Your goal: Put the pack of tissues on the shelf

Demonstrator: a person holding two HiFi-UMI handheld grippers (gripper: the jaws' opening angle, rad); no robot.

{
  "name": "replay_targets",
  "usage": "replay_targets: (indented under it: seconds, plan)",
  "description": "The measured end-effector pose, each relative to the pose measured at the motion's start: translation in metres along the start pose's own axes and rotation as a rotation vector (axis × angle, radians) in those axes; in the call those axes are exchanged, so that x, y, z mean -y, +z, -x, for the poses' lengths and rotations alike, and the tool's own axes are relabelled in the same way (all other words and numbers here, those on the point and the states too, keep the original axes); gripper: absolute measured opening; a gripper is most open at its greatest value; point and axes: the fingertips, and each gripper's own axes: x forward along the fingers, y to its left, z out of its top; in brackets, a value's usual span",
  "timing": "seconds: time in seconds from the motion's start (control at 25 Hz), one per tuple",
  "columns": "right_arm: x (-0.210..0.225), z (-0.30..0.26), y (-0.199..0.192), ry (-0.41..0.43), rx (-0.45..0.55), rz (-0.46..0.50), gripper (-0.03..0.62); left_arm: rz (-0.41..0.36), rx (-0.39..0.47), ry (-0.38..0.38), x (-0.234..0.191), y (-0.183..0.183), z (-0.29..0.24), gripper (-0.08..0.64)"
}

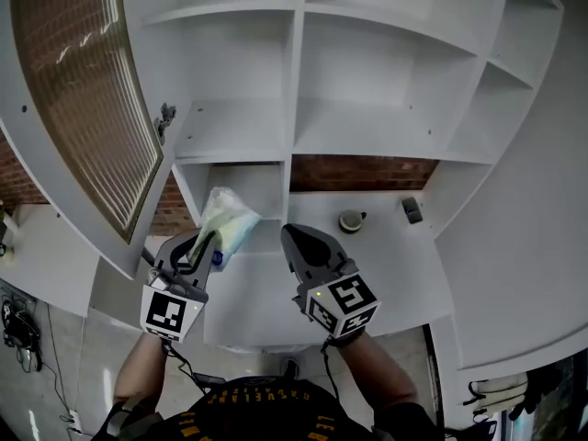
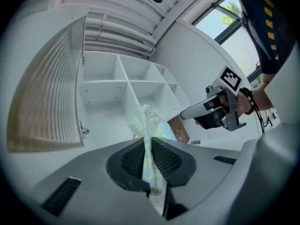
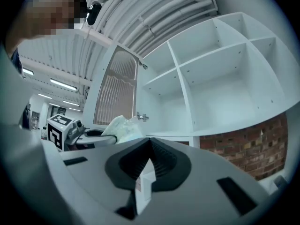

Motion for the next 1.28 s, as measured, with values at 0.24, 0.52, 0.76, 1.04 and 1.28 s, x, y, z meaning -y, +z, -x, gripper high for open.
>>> replay_targets:
  seconds: [0.24,0.52,0.76,1.04,1.28]
  plan:
    - [0.016,-0.036,0.029,0.082,0.042,-0.017,-0.005,-0.063,0.039,0.079,-0.033,0.041,-0.04,0.031]
    - [0.039,-0.071,0.058,0.112,0.089,-0.036,-0.005,-0.071,0.033,0.149,-0.069,0.057,-0.09,0.031]
    - [0.058,-0.089,0.072,0.123,0.107,-0.04,-0.005,-0.088,-0.01,0.192,-0.095,0.061,-0.128,0.031]
    - [0.071,-0.098,0.073,0.157,0.106,-0.041,-0.005,-0.08,-0.103,0.199,-0.116,0.043,-0.165,0.032]
    - [0.082,-0.093,0.074,0.181,0.11,-0.038,-0.005,-0.125,-0.167,0.228,-0.14,0.034,-0.202,0.032]
